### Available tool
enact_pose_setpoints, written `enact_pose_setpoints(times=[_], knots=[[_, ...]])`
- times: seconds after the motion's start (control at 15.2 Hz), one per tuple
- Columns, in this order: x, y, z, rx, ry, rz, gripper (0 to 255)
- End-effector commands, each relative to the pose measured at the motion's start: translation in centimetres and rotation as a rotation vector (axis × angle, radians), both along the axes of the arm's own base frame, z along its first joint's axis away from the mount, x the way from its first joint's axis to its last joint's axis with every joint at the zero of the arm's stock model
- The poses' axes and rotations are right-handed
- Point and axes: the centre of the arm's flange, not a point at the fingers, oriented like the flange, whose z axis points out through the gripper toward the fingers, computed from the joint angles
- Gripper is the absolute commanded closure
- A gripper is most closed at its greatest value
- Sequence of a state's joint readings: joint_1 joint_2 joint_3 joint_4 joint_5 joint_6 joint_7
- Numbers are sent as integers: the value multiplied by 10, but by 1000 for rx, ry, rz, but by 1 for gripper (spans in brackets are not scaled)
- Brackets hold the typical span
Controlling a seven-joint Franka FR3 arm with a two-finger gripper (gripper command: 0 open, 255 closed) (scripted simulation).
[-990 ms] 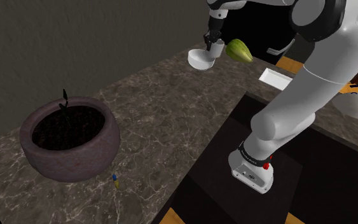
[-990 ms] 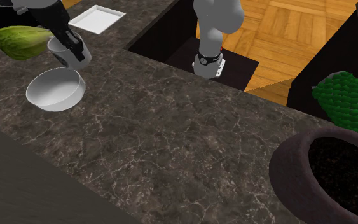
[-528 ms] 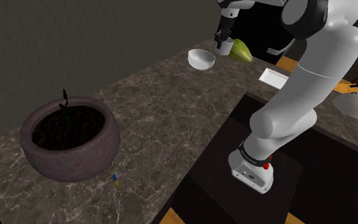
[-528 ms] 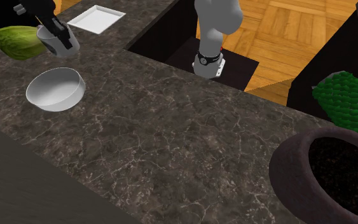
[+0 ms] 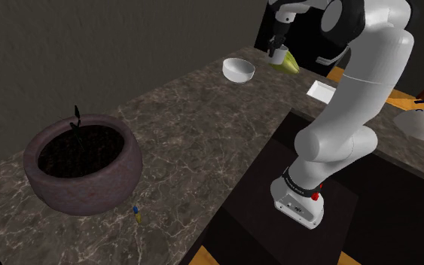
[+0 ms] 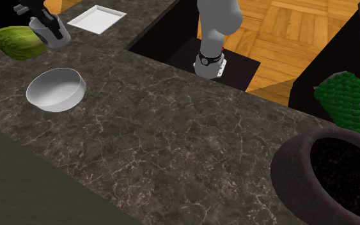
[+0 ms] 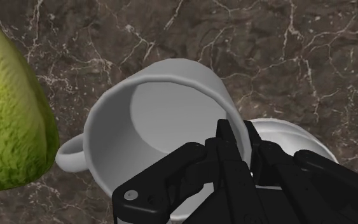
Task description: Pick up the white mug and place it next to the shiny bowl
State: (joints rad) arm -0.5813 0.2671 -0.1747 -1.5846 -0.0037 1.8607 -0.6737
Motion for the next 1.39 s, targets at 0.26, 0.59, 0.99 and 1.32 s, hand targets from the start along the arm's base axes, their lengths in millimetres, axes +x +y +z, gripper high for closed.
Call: enact_pose_setpoints(times=[0.26,0.59,0.99,1.32], knots=[[-1,-3,-30,0,-1,2,255],[-1,-3,-57,0,-1,2,255],[-1,-3,-88,0,-1,2,255],[-1,-3,-115,0,-1,2,255]])
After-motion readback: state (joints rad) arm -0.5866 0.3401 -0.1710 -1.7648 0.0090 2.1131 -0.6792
